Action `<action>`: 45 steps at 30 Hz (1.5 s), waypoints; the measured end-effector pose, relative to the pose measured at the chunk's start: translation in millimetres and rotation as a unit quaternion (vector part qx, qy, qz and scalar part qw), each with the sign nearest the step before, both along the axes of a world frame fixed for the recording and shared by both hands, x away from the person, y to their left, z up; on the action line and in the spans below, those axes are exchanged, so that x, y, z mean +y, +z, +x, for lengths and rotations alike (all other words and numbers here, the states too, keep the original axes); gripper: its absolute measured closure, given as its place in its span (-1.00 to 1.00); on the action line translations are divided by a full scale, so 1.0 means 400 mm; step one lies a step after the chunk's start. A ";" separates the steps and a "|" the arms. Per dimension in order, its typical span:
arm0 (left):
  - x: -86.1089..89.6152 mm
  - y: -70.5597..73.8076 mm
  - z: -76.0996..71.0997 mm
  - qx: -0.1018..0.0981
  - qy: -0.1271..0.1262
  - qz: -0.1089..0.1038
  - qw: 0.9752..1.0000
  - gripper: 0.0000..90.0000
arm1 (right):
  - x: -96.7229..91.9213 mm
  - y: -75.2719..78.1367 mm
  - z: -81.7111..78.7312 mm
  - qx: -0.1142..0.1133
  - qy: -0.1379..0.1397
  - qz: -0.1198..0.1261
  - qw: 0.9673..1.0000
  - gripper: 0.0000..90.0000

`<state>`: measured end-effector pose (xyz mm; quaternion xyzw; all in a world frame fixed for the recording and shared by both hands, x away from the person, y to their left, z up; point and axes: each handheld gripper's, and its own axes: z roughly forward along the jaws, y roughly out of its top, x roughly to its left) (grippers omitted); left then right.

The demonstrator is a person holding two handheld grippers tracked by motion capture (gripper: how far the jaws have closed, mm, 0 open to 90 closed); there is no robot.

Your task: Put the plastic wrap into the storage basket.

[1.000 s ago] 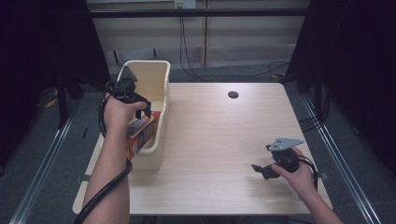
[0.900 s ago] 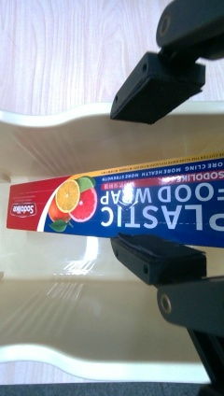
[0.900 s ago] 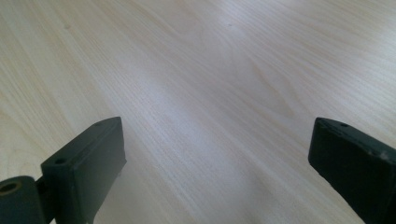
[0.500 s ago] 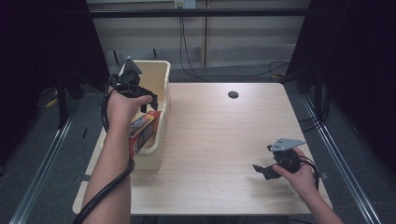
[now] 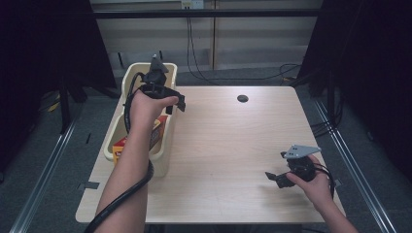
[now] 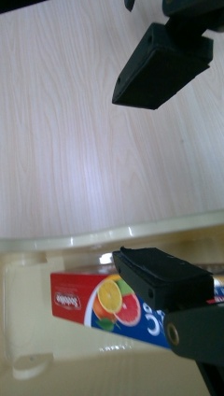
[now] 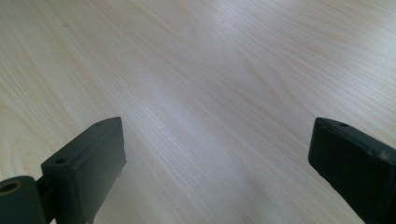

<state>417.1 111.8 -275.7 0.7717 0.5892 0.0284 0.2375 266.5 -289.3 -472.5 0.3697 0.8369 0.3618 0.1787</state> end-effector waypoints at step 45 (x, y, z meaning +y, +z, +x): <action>-0.202 -0.160 -0.036 -0.012 -0.094 -0.058 0.994 -0.59 | -0.001 0.002 -0.002 -0.005 0.000 0.000 1.000 -0.92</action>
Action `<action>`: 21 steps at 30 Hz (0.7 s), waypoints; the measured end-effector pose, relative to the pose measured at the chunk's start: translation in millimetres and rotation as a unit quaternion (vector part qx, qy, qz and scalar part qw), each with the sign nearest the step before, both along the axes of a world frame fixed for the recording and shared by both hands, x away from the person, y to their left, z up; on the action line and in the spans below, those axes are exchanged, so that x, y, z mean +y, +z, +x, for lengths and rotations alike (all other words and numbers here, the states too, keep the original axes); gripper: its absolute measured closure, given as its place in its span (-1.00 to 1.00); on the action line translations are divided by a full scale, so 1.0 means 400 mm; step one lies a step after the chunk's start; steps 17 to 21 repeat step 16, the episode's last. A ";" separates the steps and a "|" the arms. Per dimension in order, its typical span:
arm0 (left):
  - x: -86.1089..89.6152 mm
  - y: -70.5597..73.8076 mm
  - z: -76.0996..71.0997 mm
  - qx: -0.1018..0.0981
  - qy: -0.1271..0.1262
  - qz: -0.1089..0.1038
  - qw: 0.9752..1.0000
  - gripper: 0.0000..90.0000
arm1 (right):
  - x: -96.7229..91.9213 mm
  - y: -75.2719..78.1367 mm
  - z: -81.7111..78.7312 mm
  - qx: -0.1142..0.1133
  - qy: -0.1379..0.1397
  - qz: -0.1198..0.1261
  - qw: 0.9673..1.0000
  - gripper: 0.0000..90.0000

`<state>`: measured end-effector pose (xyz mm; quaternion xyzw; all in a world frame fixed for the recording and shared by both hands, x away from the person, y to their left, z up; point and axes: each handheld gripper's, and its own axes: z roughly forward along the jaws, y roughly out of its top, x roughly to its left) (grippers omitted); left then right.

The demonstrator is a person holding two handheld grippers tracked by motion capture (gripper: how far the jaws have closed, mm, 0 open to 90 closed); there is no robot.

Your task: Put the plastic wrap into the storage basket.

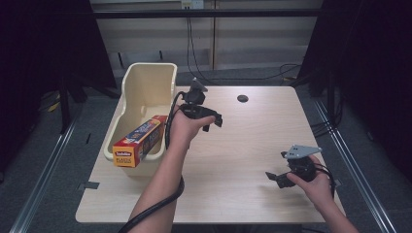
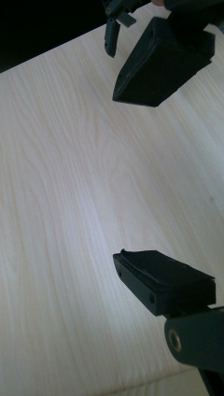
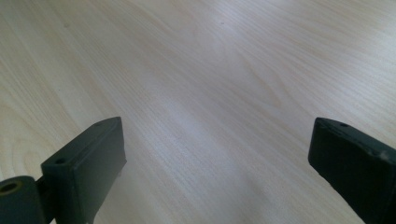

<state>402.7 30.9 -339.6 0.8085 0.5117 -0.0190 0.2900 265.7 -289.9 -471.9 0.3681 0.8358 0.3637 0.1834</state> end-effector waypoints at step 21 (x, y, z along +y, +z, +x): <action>-0.039 -0.113 -0.012 -0.002 -0.019 0.004 1.000 -0.62 | -0.002 -0.004 0.000 0.002 -0.003 -0.004 1.000 -0.92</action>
